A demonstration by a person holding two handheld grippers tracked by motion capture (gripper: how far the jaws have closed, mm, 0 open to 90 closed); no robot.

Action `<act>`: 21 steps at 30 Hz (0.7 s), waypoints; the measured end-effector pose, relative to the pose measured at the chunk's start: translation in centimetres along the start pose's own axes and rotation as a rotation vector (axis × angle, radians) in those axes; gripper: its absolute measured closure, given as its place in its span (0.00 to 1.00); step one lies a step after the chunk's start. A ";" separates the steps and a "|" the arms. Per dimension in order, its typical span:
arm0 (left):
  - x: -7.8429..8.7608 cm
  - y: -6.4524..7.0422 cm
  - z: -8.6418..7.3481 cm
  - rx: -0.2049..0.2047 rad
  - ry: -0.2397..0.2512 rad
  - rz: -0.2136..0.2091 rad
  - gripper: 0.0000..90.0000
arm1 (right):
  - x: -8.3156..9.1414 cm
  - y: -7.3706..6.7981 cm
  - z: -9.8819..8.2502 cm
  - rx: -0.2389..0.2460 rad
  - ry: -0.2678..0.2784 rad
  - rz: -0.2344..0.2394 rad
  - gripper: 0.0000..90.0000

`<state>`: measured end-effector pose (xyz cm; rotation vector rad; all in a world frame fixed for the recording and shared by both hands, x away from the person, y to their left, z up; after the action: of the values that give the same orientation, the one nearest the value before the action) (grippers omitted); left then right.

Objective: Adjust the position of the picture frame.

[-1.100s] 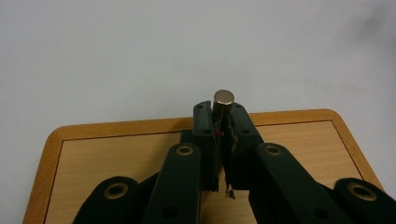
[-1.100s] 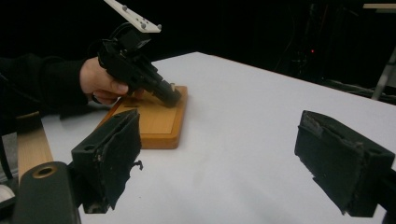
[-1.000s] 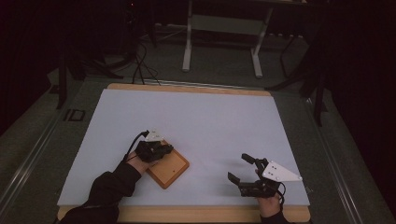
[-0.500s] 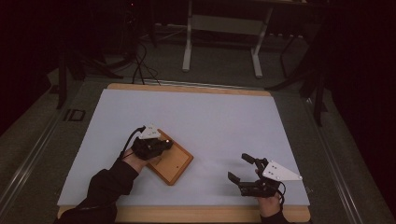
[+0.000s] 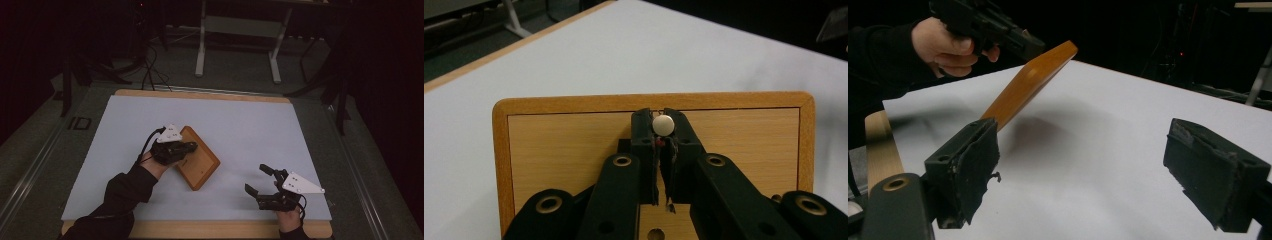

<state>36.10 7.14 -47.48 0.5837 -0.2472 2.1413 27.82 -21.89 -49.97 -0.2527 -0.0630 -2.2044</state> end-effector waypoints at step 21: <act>-5.2 0.5 1.3 0.001 -0.029 -0.039 0.95 | 0.7 0.4 0.3 0.003 0.020 -0.017 0.16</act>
<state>38.72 2.67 -48.84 0.6157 -0.2494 2.0965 27.79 -22.59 -49.53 -0.2290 -0.0575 -2.2228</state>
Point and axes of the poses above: each handheld gripper's, and its own axes: x roughly backward along the jaws, z roughly out of its top, y roughly to its right, the point moved 5 cm from there along -x, roughly forward along the jaws
